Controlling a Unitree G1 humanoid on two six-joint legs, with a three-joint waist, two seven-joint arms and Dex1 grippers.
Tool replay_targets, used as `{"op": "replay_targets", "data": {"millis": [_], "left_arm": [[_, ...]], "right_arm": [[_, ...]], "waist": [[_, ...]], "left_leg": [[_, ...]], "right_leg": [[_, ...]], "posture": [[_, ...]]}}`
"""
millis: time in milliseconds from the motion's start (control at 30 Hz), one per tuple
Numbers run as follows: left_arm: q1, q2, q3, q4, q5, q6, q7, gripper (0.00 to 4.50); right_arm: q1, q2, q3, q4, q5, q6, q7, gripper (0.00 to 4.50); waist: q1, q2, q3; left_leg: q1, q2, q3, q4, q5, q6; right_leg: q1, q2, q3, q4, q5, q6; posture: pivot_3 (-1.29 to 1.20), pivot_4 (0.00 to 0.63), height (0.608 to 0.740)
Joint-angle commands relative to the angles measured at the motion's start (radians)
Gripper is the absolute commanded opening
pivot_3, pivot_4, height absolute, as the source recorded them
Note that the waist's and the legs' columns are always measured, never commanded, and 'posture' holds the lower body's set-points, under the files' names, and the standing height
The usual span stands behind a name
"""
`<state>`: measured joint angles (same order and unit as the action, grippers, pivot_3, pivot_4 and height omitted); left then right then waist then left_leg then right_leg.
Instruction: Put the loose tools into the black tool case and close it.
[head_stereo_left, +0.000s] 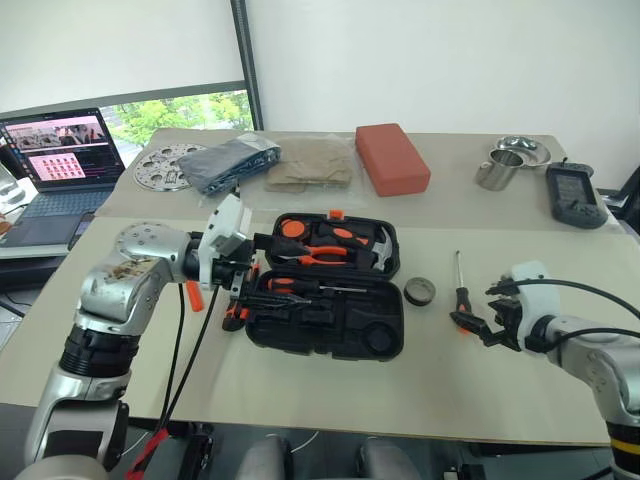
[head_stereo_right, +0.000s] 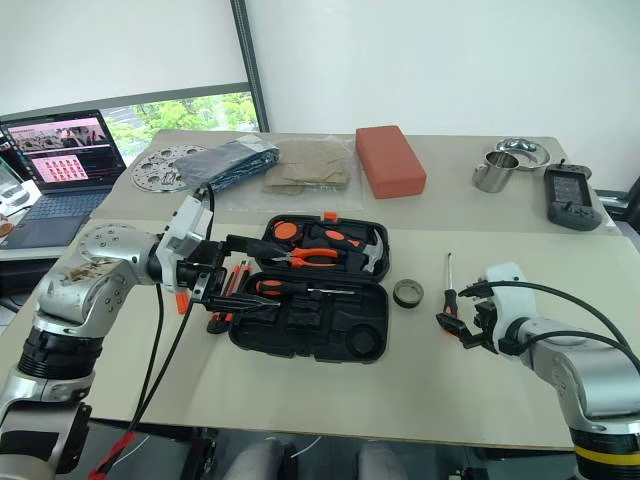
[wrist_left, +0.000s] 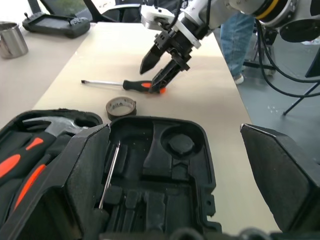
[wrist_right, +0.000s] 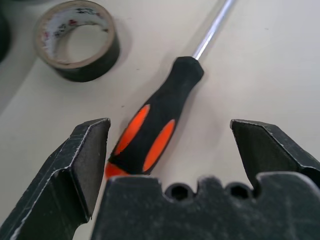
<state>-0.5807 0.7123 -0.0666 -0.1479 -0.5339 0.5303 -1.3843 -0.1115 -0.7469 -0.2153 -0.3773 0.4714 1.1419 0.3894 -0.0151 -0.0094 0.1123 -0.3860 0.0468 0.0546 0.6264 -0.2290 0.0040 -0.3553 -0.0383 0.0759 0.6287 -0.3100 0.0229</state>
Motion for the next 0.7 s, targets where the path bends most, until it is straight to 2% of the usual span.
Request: {"op": "replay_targets", "data": {"millis": [33, 233, 367, 400, 500, 700], "left_arm": [[0.001, 0.047, 0.003, -0.043, 0.0, 0.016, -0.001, 4.5], [0.021, 0.085, 0.029, -0.075, -0.017, 0.03, 0.022, 4.5], [0.042, 0.106, 0.074, -0.107, -0.051, 0.06, 0.056, 4.5], [0.051, 0.114, 0.088, -0.114, -0.053, 0.065, 0.069, 4.5], [0.077, 0.135, 0.124, -0.125, -0.043, 0.074, 0.111, 4.5], [0.189, 0.18, 0.281, -0.191, -0.124, 0.149, 0.181, 4.5]], "right_arm": [[-0.023, -0.001, 0.005, 0.003, -0.028, 0.008, -0.019, 3.1], [-0.027, 0.009, 0.004, 0.015, -0.036, 0.019, -0.023, 1.02], [-0.044, 0.028, -0.022, 0.038, -0.062, -0.025, -0.054, 0.97], [-0.051, 0.027, -0.022, 0.045, -0.076, -0.087, -0.045, 0.97], [-0.056, -0.006, 0.012, 0.041, -0.11, -0.264, 0.038, 0.97], [-0.162, -0.041, 0.134, 0.026, -0.124, -0.517, 0.262, 0.97]], "waist": [[0.0, 0.0, 0.0], [0.001, 0.0, 0.0], [-0.001, 0.0, 0.0], [-0.002, 0.0, 0.0], [-0.004, 0.001, 0.001], [-0.015, 0.002, 0.004]], "left_leg": [[0.0, 0.0, 0.0, 0.0, 0.0, 0.0], [-0.001, 0.0, 0.0, 0.0, 0.0, 0.0], [0.0, 0.001, 0.0, 0.0, 0.0, 0.0], [0.0, 0.001, 0.0, 0.0, 0.0, 0.0], [0.0, 0.001, 0.0, 0.0, 0.0, 0.0], [0.001, 0.003, 0.001, -0.001, 0.0, 0.0]], "right_leg": [[0.0, 0.0, 0.0, 0.0, 0.0, 0.0], [0.0, 0.0, 0.0, -0.001, 0.0, 0.0], [0.0, 0.0, 0.0, 0.0, 0.0, 0.0], [0.0, 0.001, 0.0, 0.0, 0.0, 0.0], [-0.001, 0.001, 0.002, 0.0, 0.0, 0.0], [-0.002, 0.003, 0.004, 0.001, 0.0, 0.0]], "posture": [[0.0, 0.15, 0.74], [0.0, 0.15, 0.74], [0.0, 0.15, 0.74], [0.0, 0.15, 0.74], [0.0, 0.15, 0.74], [0.0, 0.15, 0.74]]}}
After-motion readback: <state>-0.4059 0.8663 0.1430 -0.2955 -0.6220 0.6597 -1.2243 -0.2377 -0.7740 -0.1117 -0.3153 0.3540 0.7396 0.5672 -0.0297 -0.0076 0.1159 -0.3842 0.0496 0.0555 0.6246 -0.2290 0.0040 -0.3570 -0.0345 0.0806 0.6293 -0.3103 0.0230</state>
